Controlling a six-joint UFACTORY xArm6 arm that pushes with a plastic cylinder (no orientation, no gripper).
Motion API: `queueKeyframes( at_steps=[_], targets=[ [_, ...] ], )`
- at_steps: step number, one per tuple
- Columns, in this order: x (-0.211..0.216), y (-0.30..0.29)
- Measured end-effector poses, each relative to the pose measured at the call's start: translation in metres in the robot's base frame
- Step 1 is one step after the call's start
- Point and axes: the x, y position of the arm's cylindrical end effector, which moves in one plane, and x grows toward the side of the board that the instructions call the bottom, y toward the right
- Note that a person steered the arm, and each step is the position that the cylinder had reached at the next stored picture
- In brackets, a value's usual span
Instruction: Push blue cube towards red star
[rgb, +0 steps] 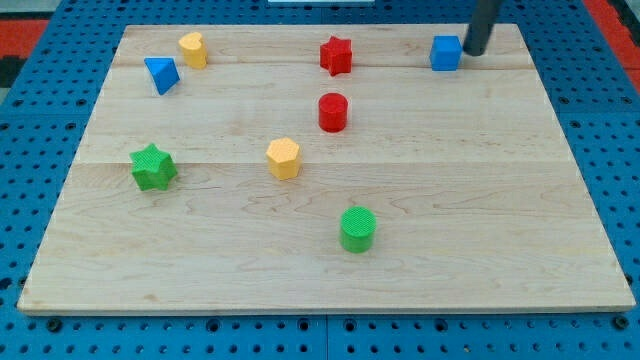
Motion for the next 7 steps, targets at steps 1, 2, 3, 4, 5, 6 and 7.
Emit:
queueKeyframes(
  at_steps=[1,2,3,4,5,6,7],
  targets=[
    [0.000,-0.046],
    [0.000,-0.070],
    [-0.014,-0.070],
    [-0.026,-0.085],
    [-0.025,-0.077],
    [-0.039,-0.077],
    [-0.036,-0.071]
  ],
)
